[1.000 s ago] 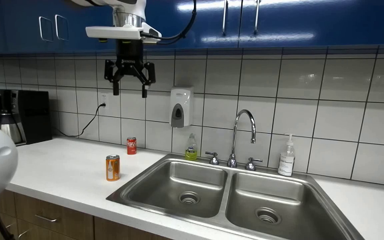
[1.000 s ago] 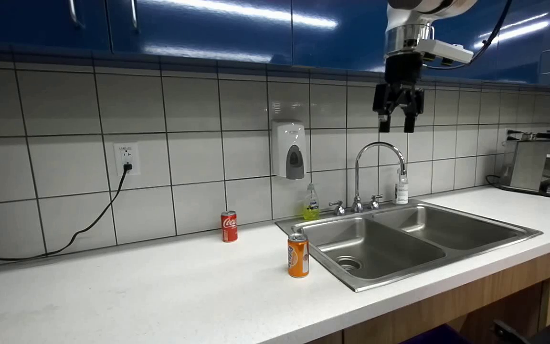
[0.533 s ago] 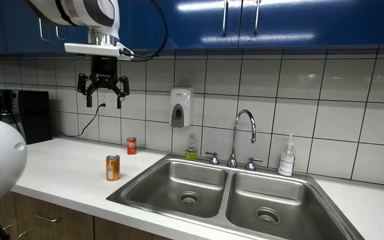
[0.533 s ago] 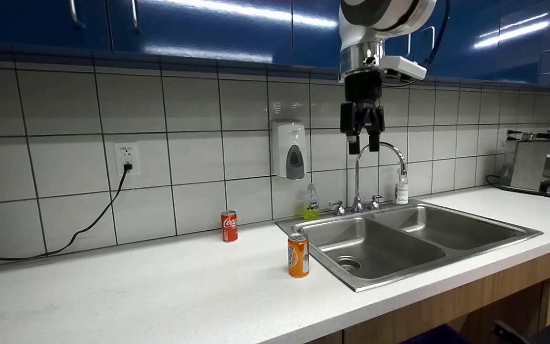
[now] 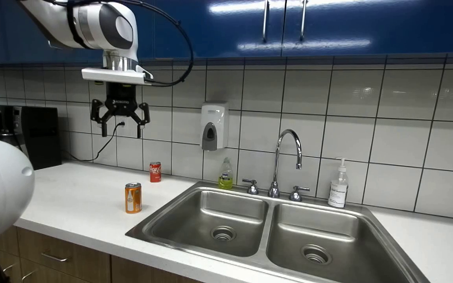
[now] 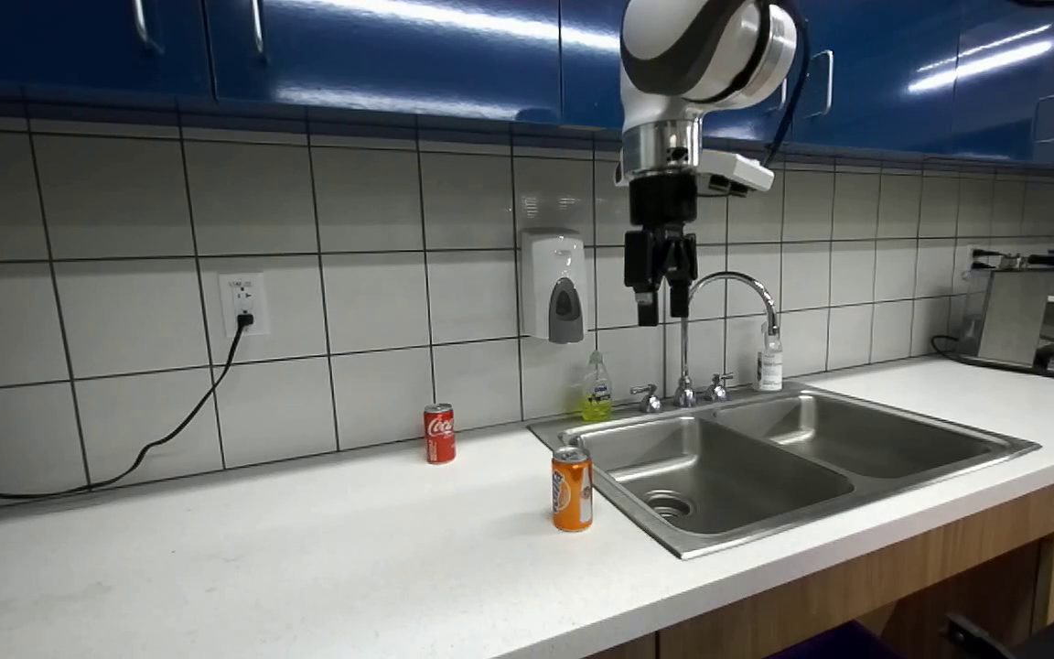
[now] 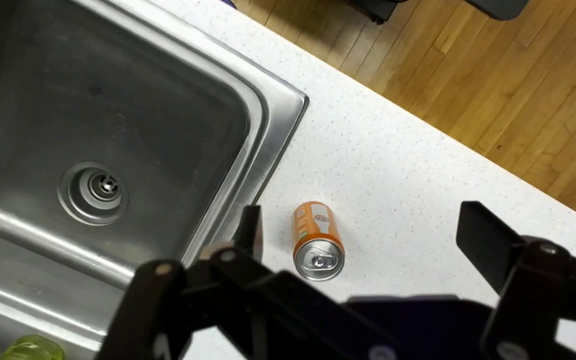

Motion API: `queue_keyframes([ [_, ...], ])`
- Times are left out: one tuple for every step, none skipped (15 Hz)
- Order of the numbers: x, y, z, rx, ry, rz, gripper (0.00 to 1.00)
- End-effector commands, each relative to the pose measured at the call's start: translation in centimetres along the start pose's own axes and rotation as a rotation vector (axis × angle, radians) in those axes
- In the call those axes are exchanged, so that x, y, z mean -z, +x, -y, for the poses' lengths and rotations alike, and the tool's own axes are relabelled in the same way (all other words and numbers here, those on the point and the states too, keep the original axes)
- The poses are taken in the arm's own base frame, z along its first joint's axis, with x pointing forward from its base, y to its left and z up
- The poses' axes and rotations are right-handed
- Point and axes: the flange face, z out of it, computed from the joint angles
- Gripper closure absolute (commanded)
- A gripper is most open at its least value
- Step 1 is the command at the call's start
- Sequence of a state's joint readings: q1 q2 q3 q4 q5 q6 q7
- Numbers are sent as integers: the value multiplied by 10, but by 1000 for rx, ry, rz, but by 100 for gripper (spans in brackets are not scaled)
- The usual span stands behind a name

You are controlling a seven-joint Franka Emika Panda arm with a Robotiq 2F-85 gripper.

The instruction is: Put the can inside the sink

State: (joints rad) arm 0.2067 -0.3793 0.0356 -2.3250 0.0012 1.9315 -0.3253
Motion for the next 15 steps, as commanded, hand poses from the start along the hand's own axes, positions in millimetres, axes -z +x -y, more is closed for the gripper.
queue_keyframes([
  [-29,24,-20,34,9,-43,0],
  [-39,31,-25,35,6,-52,0],
  [-49,38,-30,31,2,-53,0],
  [-57,43,-32,37,6,-61,0],
  [-65,48,-35,40,4,-64,0],
  [-75,53,-36,44,6,-61,0],
  [-84,58,-36,49,11,-54,0],
  [-93,62,-35,54,16,-34,0],
  [-100,66,-33,58,20,-21,0],
  [-107,70,-29,64,29,-7,0],
  [-113,73,-27,69,33,3,0],
  [-118,77,-23,78,41,11,0],
  [-122,81,-19,94,58,15,0],
  [-125,86,-15,102,62,16,0],
  [-129,90,-12,111,68,18,0],
])
